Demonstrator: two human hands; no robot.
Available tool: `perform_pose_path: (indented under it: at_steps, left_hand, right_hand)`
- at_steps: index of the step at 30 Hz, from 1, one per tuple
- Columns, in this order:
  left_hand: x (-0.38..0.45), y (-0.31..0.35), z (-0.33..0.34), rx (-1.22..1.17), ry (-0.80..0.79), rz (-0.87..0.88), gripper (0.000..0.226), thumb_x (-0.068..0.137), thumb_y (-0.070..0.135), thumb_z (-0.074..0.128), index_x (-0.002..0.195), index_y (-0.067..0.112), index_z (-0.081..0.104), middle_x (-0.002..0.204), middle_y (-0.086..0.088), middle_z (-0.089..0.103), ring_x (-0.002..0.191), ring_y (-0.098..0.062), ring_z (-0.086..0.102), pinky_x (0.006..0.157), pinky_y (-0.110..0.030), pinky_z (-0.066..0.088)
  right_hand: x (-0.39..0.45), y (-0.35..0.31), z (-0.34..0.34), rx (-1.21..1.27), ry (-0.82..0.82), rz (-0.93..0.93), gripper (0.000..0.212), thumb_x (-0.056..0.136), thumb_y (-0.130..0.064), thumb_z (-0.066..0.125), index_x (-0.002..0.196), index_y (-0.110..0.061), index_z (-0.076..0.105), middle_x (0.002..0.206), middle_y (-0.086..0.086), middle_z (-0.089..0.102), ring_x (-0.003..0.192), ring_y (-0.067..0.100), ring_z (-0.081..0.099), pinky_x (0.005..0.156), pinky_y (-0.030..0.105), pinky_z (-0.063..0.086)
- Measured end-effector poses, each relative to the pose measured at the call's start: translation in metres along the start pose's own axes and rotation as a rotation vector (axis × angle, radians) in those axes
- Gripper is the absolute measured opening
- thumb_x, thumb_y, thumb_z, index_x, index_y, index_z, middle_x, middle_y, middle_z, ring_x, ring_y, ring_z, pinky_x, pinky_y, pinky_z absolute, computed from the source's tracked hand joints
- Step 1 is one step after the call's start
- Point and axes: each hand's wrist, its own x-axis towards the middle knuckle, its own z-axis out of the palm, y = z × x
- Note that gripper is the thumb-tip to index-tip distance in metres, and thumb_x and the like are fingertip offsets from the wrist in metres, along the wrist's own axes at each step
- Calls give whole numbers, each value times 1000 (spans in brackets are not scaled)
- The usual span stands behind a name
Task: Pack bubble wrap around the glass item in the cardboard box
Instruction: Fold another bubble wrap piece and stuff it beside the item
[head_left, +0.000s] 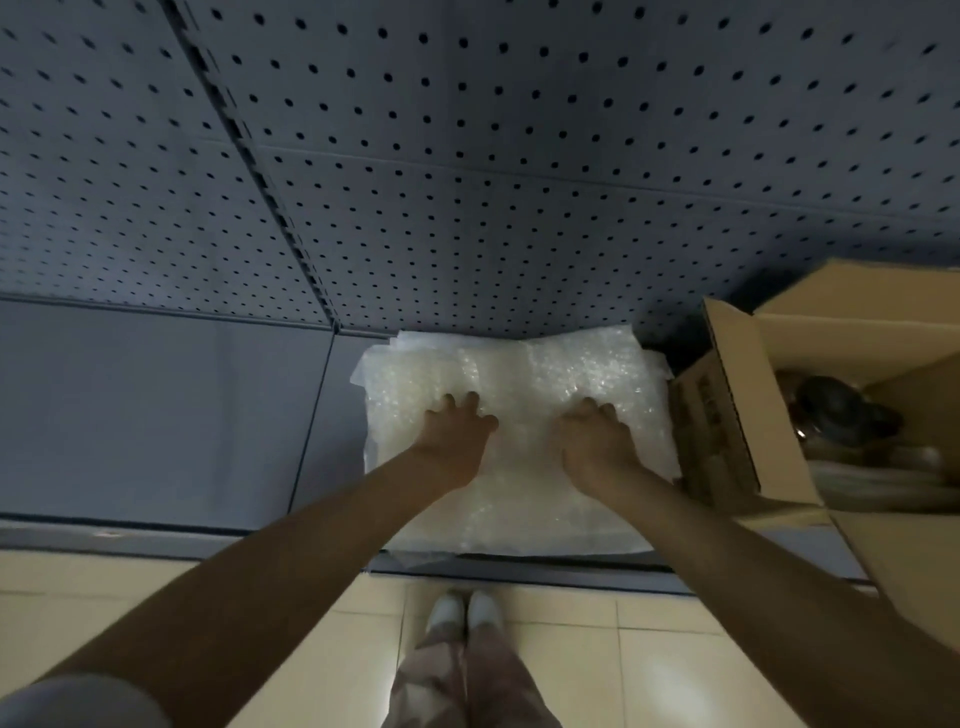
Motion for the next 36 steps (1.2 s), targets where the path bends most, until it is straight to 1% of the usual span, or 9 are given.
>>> perform_pose_path:
  at_steps: [4, 7, 8, 10, 14, 17, 24, 29, 36]
  left_hand:
    - [4, -1, 6, 41, 12, 8, 59, 92, 23, 59, 146, 27, 36, 150, -11, 20, 131, -36, 31, 101, -43, 43]
    - [4, -4, 5, -7, -2, 10, 59, 92, 24, 59, 146, 29, 37, 150, -9, 19, 133, -36, 27, 102, -42, 43]
    - [4, -4, 5, -19, -3, 12, 59, 92, 23, 59, 146, 29, 37, 150, -9, 20, 134, -36, 27, 103, -42, 43]
    - [3, -3, 6, -36, 4, 11, 59, 92, 24, 60, 146, 29, 37, 149, -9, 20, 135, -36, 26, 103, -42, 43]
    - [2, -3, 8, -36, 39, 14, 60, 91, 24, 60, 146, 29, 37, 147, -9, 23, 133, -34, 28, 103, -41, 44]
    - [1, -3, 12, -44, 51, 12, 60, 91, 20, 59, 146, 28, 36, 146, -9, 23, 131, -33, 30, 102, -42, 45]
    - [-1, -7, 15, -103, 44, 31, 64, 91, 22, 59, 148, 28, 31, 150, -8, 20, 134, -32, 27, 107, -42, 38]
    - [-6, -20, 4, -256, -20, 65, 62, 90, 31, 62, 147, 25, 36, 151, -5, 25, 137, -27, 27, 112, -40, 33]
    - [-33, -63, -23, -168, 33, -94, 48, 93, 26, 55, 140, 22, 44, 138, -6, 46, 125, -24, 48, 99, -34, 43]
  right_hand:
    - [8, 9, 8, 56, 151, 23, 33, 93, -16, 43, 119, -16, 64, 129, 10, 49, 116, 28, 45, 100, 38, 39]
    - [11, 28, 8, 232, 389, 87, 27, 87, -12, 47, 97, -19, 71, 117, 6, 58, 110, 27, 49, 96, 37, 39]
    - [12, 34, 9, 300, 444, 122, 25, 84, -10, 51, 97, -20, 70, 120, 7, 57, 113, 28, 48, 97, 37, 39]
    - [12, 41, 9, 426, 476, 225, 34, 82, -11, 59, 116, -18, 61, 131, 12, 48, 121, 32, 42, 102, 41, 38]
    - [19, 50, 4, 778, 358, 399, 72, 79, -26, 69, 140, -22, 29, 141, 14, 39, 125, 36, 43, 101, 48, 43]
    - [18, 56, -2, 864, 260, 387, 80, 70, -41, 66, 139, -24, 29, 133, 11, 51, 110, 34, 56, 88, 44, 53]
    - [-6, 51, -27, 958, 309, 345, 64, 79, -33, 70, 133, -10, 45, 120, 12, 60, 103, 31, 60, 81, 33, 52]
    - [-37, 3, -50, 815, 399, 261, 61, 83, -30, 63, 135, -11, 38, 130, 14, 47, 115, 32, 51, 88, 36, 48]
    - [-77, -77, -55, 757, 356, -42, 56, 88, -29, 59, 133, -16, 29, 115, 6, 59, 99, 26, 61, 77, 37, 53]
